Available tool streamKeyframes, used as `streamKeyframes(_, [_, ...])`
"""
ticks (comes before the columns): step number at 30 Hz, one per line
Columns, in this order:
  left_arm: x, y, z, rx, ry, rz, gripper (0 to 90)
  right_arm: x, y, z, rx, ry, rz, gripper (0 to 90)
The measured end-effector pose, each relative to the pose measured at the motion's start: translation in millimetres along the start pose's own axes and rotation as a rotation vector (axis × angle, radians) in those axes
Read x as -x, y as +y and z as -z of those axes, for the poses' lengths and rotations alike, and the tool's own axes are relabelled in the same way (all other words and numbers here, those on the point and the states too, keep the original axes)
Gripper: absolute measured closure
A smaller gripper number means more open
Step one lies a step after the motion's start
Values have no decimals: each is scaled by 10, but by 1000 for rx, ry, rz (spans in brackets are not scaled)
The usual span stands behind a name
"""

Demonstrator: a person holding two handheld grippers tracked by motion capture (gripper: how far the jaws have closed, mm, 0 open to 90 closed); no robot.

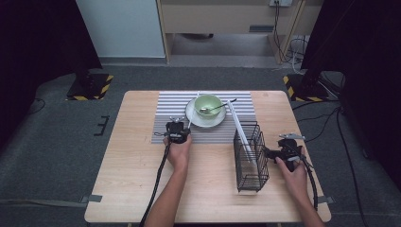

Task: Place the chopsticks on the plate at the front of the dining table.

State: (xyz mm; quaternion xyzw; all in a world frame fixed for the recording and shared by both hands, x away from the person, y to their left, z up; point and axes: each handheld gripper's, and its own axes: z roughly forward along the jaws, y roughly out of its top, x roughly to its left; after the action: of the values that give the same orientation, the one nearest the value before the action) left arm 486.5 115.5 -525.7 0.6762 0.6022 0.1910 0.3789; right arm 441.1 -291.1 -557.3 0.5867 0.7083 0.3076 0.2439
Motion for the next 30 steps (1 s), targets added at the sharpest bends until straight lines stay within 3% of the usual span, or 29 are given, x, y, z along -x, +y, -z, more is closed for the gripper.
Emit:
streamKeyframes(10, [40,-1,-1,8,-11,12,855,0,0,0,0,0,0,12])
streamKeyframes(30, [192,-42,-37,8,-37,-3,789,-1,0,0,0,0,-1,12])
